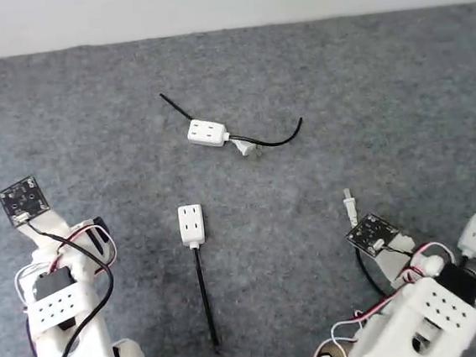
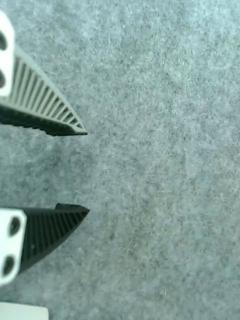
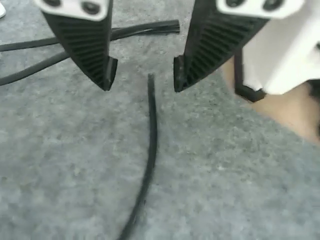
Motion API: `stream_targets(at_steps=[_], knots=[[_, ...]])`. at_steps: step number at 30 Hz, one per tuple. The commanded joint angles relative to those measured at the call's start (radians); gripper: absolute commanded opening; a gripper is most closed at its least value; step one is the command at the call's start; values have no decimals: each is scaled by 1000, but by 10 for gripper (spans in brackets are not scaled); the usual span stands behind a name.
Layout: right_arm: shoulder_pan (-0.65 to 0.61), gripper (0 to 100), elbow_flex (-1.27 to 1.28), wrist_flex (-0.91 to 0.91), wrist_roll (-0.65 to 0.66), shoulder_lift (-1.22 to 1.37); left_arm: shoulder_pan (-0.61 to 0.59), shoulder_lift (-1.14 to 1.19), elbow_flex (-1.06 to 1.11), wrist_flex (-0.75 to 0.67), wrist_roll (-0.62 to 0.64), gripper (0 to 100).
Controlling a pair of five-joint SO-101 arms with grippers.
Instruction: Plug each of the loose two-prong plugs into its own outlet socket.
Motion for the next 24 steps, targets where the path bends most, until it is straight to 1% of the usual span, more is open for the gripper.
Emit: stream_targets(at_steps=[1, 6, 16, 20, 23, 24], knots=[[13, 185, 58, -2, 54, -31, 3, -15, -12, -26, -6, 210], [15, 104, 92, -4, 129, -39, 3, -15, -12, -26, -6, 210], [15, 105, 133, -2, 124, -31, 3, -15, -12, -26, -6, 210], [8, 108, 155, -5, 80, -30, 3, -15, -12, -26, -6, 210], [8, 143, 155, -5, 74, -30, 3, -15, -12, -26, -6, 210], [8, 151, 155, -7, 52, -30, 3, -15, -12, -26, -5, 210]])
